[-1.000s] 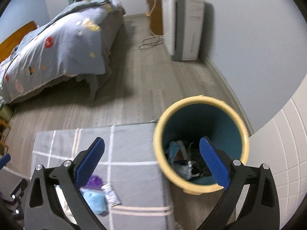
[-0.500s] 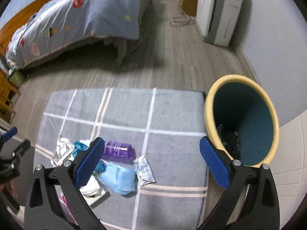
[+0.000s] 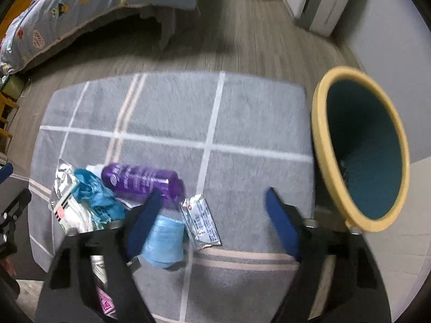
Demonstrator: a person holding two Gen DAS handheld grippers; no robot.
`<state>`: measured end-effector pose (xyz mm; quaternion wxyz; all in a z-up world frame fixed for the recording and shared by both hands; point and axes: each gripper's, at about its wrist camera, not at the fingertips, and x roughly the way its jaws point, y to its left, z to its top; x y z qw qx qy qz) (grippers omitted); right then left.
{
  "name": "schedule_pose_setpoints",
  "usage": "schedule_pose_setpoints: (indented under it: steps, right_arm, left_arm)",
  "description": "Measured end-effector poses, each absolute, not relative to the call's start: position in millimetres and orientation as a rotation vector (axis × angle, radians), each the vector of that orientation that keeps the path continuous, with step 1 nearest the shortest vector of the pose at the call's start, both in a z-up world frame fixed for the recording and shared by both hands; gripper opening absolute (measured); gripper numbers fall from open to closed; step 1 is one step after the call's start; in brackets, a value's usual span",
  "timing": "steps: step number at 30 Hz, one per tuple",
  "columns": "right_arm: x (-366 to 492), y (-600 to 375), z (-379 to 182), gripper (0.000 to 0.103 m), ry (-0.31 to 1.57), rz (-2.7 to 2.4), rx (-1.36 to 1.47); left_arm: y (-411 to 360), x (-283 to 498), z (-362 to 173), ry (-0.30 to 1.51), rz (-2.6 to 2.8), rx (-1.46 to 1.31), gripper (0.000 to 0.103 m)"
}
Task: Collect trash
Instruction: 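Move both tools back over the remaining trash, then grasp the small white printed sachet with the right tool while the left tool grasps the white tissue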
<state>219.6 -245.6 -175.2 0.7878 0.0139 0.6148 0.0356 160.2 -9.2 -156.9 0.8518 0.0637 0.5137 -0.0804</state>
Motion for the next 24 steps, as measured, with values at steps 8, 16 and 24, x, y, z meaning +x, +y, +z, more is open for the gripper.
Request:
schedule_pose_setpoints:
  steps: [8,16,24]
  right_arm:
    - [217.6,-242.8,-204.2,0.055,1.412,0.082,0.038]
    - [218.2,-241.6,-215.7,0.036,1.432,0.077,0.053]
    - [218.6,-249.1,-214.6,0.023,1.433,0.095,0.049]
  left_arm:
    - [-21.7,158.9,-158.9,1.091,-0.198,0.152,0.094]
    - [-49.5,149.9,-174.9,1.141,-0.286,0.149,0.094]
    - [-80.2,143.7,-194.2,1.182,-0.372,0.21,0.079]
